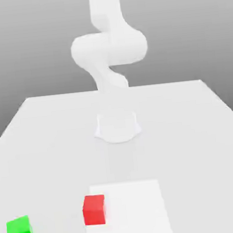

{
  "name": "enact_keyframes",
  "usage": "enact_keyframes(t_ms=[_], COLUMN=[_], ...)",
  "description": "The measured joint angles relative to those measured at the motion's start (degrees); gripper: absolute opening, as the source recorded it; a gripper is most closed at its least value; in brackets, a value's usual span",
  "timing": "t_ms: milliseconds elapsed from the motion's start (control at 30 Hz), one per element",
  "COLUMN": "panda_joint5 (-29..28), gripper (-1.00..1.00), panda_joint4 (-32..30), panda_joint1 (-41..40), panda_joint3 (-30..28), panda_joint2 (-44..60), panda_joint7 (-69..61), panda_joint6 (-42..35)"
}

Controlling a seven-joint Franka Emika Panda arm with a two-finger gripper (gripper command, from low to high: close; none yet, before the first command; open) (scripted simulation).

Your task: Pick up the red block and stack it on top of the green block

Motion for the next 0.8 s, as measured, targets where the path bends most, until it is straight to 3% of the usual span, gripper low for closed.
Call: enact_keyframes(t_ms=[700, 800], panda_joint5=[1.7, 3.3], gripper=[0.0, 0.0], panda_joint4=[-17.6, -17.6], panda_joint1=[-3.1, -3.7], panda_joint3=[-6.1, -5.3], panda_joint2=[44.0, 50.2], panda_joint7=[-8.3, -9.8], panda_joint6=[22.1, 26.8])
